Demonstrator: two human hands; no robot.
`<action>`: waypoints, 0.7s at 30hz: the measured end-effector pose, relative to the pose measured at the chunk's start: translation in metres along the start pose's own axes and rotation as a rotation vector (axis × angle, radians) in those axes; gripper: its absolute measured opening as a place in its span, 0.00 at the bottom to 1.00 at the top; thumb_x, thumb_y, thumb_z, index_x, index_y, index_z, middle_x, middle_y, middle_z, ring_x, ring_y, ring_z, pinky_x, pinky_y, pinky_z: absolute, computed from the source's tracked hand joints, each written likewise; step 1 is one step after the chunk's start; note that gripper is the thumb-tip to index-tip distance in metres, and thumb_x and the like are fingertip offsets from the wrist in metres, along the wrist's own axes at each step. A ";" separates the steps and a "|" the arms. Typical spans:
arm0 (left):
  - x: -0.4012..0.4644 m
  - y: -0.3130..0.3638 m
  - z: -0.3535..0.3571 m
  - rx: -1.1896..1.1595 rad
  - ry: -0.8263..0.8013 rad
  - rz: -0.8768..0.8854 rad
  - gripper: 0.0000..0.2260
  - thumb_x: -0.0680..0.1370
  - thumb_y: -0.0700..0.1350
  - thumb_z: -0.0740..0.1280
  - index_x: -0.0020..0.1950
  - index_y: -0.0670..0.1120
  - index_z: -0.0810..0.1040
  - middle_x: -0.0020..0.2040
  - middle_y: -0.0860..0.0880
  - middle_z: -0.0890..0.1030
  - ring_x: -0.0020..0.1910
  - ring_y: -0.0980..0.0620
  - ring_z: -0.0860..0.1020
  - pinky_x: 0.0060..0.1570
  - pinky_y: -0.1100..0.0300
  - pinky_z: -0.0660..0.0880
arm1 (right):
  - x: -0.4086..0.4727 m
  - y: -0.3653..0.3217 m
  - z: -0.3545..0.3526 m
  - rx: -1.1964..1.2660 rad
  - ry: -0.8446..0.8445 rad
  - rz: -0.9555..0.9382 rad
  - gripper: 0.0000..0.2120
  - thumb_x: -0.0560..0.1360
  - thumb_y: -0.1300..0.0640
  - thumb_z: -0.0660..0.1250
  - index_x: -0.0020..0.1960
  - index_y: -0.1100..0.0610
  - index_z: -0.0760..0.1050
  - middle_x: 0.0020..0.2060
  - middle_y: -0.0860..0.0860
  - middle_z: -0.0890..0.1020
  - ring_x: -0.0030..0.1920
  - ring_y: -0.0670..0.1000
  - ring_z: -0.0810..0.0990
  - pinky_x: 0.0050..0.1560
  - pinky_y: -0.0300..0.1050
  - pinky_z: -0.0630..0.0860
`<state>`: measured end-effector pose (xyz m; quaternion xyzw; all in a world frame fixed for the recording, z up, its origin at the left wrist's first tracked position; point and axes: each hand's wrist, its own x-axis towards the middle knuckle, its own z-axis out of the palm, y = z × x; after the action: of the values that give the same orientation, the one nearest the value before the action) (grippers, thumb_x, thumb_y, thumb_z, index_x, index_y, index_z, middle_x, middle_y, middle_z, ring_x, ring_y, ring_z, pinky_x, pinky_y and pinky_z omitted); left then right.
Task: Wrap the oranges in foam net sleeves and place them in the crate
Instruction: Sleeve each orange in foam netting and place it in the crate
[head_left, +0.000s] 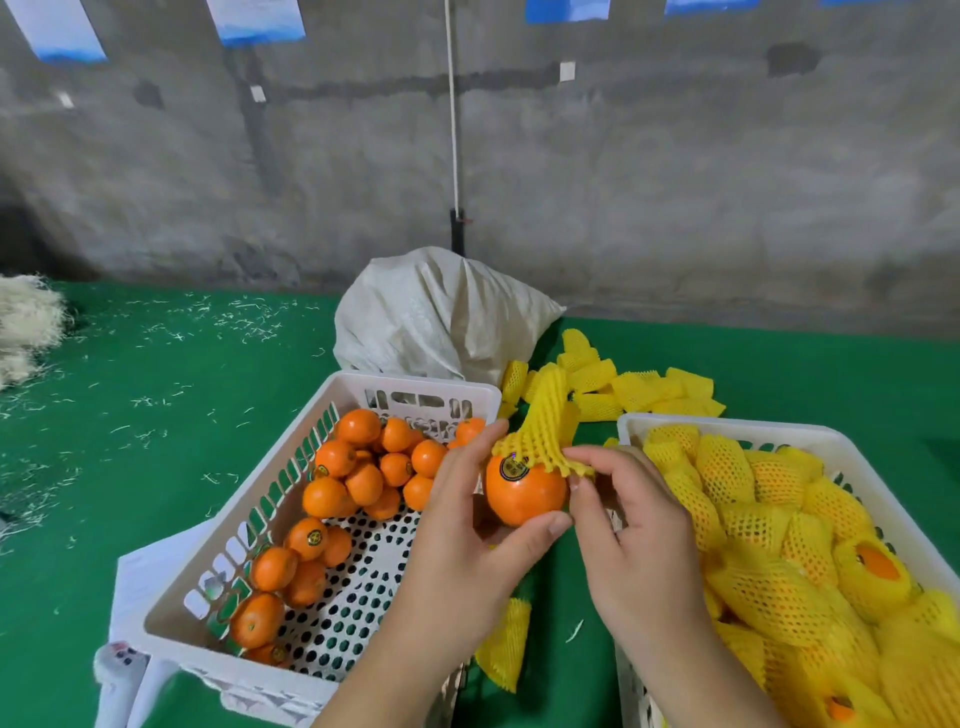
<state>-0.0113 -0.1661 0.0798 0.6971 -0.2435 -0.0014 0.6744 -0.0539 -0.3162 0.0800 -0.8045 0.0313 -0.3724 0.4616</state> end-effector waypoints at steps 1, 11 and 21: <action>0.003 0.016 0.000 -0.033 0.072 0.032 0.32 0.70 0.53 0.82 0.72 0.62 0.74 0.66 0.52 0.80 0.62 0.52 0.83 0.56 0.60 0.81 | 0.006 -0.014 -0.006 0.006 0.018 -0.058 0.11 0.80 0.58 0.66 0.59 0.47 0.80 0.54 0.36 0.79 0.56 0.39 0.79 0.51 0.26 0.73; -0.006 0.082 0.013 -0.150 0.337 0.148 0.47 0.52 0.78 0.77 0.59 0.52 0.68 0.47 0.63 0.83 0.38 0.60 0.82 0.36 0.70 0.76 | 0.009 -0.094 -0.025 -0.006 0.143 -0.356 0.09 0.77 0.56 0.65 0.53 0.51 0.83 0.52 0.42 0.81 0.53 0.43 0.80 0.52 0.28 0.72; -0.009 0.055 -0.005 -0.077 0.131 0.179 0.31 0.61 0.52 0.81 0.64 0.63 0.79 0.65 0.41 0.79 0.61 0.38 0.82 0.53 0.52 0.82 | 0.007 -0.086 -0.037 -0.095 0.126 -0.376 0.07 0.75 0.59 0.68 0.49 0.51 0.83 0.48 0.41 0.80 0.44 0.40 0.80 0.44 0.31 0.75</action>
<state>-0.0365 -0.1568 0.1287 0.6447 -0.2600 0.0949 0.7126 -0.0971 -0.2966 0.1610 -0.7921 -0.0729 -0.4999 0.3427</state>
